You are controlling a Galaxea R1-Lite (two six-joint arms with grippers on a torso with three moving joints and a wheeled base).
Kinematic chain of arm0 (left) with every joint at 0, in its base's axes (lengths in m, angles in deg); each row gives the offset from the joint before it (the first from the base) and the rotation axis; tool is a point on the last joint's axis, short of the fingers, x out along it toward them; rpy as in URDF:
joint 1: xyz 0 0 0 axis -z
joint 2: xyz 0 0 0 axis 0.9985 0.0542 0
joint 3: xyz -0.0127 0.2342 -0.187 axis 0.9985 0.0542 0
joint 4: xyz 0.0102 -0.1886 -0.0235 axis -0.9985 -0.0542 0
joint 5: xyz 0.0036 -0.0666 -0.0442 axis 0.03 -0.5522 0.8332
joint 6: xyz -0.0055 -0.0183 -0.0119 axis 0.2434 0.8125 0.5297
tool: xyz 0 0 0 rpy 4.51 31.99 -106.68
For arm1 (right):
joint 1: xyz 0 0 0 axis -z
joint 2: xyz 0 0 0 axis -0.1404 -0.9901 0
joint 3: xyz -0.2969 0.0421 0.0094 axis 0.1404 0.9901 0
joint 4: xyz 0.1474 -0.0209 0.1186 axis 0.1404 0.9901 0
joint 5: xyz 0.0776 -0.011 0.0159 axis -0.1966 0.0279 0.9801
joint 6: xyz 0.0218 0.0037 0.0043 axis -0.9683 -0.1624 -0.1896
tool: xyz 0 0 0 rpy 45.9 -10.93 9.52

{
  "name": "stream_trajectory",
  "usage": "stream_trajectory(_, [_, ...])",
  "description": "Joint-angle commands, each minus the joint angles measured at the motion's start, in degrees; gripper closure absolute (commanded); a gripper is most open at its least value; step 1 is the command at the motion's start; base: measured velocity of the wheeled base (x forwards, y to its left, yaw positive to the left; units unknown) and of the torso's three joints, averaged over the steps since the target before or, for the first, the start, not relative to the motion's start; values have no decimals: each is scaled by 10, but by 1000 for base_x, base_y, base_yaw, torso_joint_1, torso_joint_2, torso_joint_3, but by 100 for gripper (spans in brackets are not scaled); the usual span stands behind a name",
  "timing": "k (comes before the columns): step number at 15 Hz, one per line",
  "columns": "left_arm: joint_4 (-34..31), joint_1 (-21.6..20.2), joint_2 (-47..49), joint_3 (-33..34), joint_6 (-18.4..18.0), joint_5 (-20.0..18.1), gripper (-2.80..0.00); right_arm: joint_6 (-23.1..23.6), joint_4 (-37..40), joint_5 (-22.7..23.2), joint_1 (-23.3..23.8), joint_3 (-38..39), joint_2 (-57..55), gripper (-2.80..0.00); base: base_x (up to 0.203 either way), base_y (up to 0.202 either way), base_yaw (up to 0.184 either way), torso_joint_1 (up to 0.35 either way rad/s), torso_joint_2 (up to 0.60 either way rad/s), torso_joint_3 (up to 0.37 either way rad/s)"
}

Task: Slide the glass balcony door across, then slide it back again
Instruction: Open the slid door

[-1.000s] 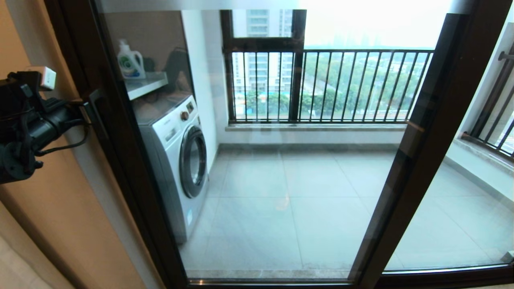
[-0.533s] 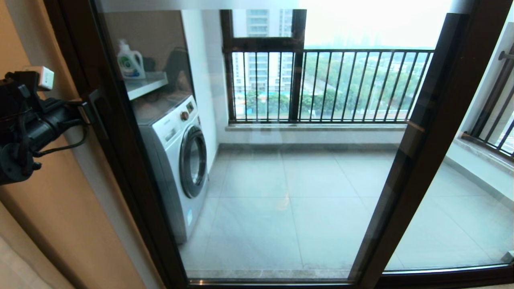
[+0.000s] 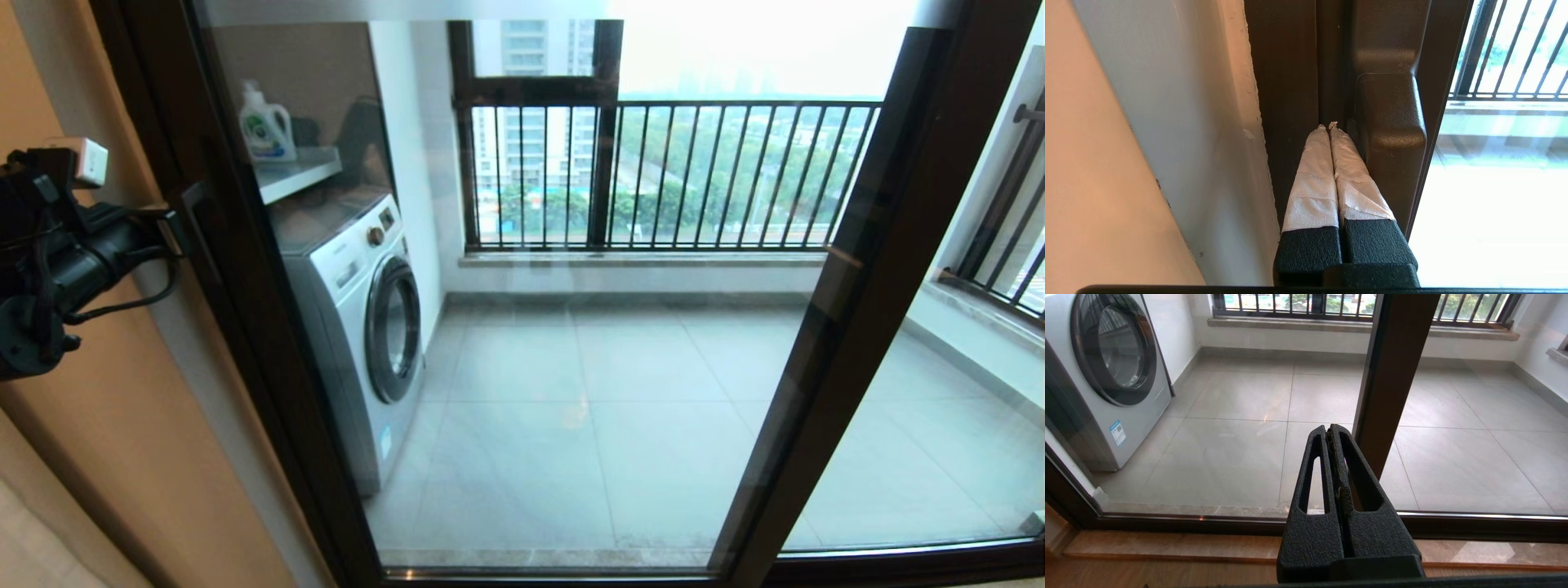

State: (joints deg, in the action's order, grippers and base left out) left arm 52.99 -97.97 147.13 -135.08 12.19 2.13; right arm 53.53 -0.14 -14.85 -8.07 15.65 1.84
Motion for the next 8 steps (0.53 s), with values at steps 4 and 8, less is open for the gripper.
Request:
stream_trajectory(4, [1, 45, 0, 2, -1, -1, 0, 0, 0, 0, 0, 1, 0, 0, 0, 0, 0, 0, 0, 0])
stream_trajectory(8, [2, 52, 0, 4, -1, -1, 0, 0, 0, 0, 0, 0, 0, 0, 0, 0, 0, 0, 0, 0])
